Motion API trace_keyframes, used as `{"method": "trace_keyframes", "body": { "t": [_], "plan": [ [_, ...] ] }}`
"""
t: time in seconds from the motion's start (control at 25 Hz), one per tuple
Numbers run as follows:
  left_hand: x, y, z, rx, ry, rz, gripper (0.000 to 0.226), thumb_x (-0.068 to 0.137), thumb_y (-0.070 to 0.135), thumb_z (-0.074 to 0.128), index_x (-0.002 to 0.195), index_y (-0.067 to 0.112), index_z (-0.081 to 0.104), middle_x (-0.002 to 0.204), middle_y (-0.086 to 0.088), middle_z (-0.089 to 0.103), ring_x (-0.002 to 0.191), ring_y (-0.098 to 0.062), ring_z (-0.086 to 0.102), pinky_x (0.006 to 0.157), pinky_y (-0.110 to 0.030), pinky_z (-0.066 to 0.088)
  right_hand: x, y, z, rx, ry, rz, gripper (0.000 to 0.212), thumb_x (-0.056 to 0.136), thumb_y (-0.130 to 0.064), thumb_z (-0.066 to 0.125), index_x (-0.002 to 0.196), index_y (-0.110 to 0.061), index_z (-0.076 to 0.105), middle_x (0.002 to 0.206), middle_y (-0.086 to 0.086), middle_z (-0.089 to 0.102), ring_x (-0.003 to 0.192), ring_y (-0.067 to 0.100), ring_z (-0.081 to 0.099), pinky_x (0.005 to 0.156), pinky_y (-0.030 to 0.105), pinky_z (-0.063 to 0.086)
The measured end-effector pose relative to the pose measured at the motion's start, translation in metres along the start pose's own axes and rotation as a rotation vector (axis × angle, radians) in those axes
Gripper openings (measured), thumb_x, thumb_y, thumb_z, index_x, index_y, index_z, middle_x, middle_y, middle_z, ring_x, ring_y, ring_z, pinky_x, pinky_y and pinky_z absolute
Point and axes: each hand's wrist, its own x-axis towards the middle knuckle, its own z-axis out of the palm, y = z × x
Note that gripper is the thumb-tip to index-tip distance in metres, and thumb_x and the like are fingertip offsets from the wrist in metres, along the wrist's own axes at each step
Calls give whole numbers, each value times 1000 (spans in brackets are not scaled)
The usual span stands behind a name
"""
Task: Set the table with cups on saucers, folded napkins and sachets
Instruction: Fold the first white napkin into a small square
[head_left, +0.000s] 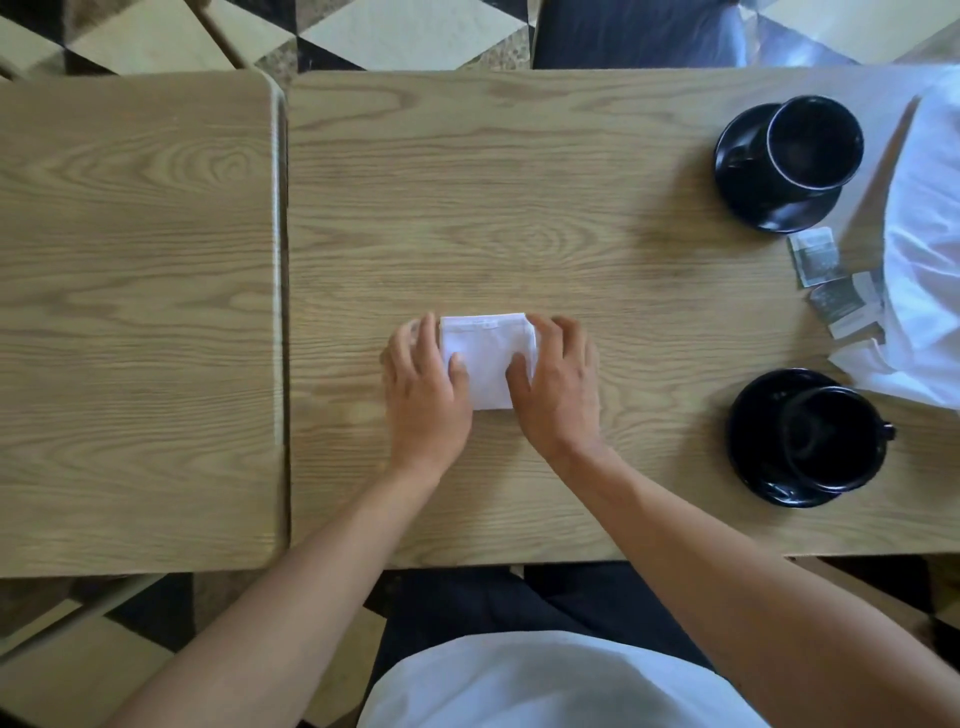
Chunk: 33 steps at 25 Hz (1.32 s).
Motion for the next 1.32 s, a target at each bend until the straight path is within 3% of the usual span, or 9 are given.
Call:
{"method": "trace_keyframes", "body": {
  "t": [0.12,0.32,0.44,0.6,0.68,0.8,0.92,1.12,1.32],
  "plan": [
    [-3,10,-10,-174,-37,-391,55,98,26,54,149,9,39,140,-13,47,129,-29,47,105,-35,39,-9,-14,-2,53,-81,220,52,90,-23,59,141,-12,51,125,8,53,113,27,52,96,40,45],
    [9,23,-23,-298,-126,-558,64,91,41,64,146,15,44,135,-7,57,123,-24,55,103,-37,45,-11,-29,-3,203,-131,477,59,86,-26,62,141,-12,45,130,12,51,119,29,51,102,42,44],
    [17,20,-29,-447,-187,-670,46,85,34,72,124,21,50,127,-1,62,107,-19,62,91,-36,53,-7,-29,-5,264,-161,580,54,86,-31,62,134,-10,50,127,12,56,118,28,52,101,42,45],
    [21,20,-32,-592,-297,-687,28,86,19,75,109,7,68,101,-8,73,80,-19,66,59,-25,48,0,-22,-13,365,-195,713,22,86,-34,61,86,-12,60,78,1,62,85,27,60,71,34,48],
    [20,21,-35,-690,-415,-714,19,88,8,73,106,3,72,97,-12,76,77,-20,68,62,-25,52,6,-19,-21,471,-251,852,29,86,-34,63,67,-14,55,65,1,55,66,26,55,58,29,41],
    [19,27,-44,-939,-608,-849,26,88,-3,67,114,-3,69,105,-20,75,86,-26,72,76,-34,58,12,-11,-41,738,-441,1110,18,82,-34,70,81,-17,63,70,1,55,56,19,49,46,23,37],
    [32,37,-42,-1029,-627,-874,22,87,-11,62,108,-3,65,100,-19,76,82,-28,75,66,-36,62,27,5,-58,855,-539,1029,15,85,-30,71,89,-15,70,70,1,64,57,18,60,47,22,47],
    [96,89,-12,-956,-551,-730,9,100,20,59,104,13,62,95,-11,71,80,-24,68,72,-38,54,99,42,-84,801,-345,712,16,90,-23,70,97,-9,71,94,11,73,79,21,68,73,40,57],
    [170,145,32,-704,-452,-475,18,94,12,61,110,4,66,95,-12,70,82,-25,65,69,-35,52,176,79,-108,688,-163,582,23,85,-22,67,101,-7,74,91,0,70,78,18,65,73,38,53]
  ]
}}
